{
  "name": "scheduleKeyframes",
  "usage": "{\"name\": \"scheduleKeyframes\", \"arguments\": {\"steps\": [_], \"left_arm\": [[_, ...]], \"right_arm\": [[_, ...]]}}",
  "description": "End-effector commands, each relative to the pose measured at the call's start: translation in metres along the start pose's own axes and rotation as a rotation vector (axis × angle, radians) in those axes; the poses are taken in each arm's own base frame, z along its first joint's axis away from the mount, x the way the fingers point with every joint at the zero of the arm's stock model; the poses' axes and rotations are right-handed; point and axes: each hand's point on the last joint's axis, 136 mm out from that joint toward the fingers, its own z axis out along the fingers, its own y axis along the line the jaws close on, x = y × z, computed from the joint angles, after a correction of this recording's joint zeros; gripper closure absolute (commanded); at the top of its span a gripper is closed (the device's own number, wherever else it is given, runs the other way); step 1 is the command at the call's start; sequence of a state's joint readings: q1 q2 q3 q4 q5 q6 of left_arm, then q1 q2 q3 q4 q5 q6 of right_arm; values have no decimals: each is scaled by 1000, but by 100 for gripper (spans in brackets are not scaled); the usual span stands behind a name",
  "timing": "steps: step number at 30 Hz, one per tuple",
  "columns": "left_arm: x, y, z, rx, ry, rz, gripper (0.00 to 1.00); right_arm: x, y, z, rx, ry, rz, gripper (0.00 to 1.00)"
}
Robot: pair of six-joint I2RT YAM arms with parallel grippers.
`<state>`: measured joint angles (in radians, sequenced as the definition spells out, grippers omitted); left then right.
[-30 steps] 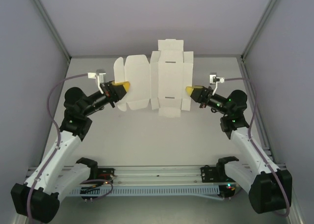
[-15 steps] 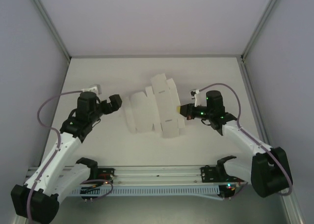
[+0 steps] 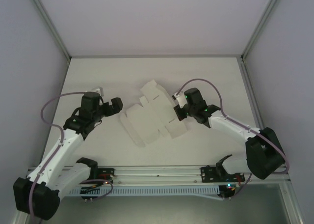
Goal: Assemble paper box
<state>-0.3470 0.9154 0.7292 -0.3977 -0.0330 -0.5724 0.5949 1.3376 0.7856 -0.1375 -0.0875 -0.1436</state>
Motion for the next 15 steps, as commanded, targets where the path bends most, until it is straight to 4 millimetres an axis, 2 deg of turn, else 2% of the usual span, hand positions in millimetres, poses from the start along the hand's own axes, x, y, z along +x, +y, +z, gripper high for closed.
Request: {"name": "scheduleKeyframes", "arguments": {"steps": [1, 8, 15], "left_arm": [[1, -10, 3, 52, 7, 27, 0], [2, -18, 5, 86, 27, 20, 0], [-10, -32, 5, 127, 21, 14, 0]], "right_arm": [[-18, -20, 0, 178, -11, -293, 100], [-36, -7, 3, 261, -4, -629, 99], [-61, 12, 3, 311, -148, -880, 100]]}}
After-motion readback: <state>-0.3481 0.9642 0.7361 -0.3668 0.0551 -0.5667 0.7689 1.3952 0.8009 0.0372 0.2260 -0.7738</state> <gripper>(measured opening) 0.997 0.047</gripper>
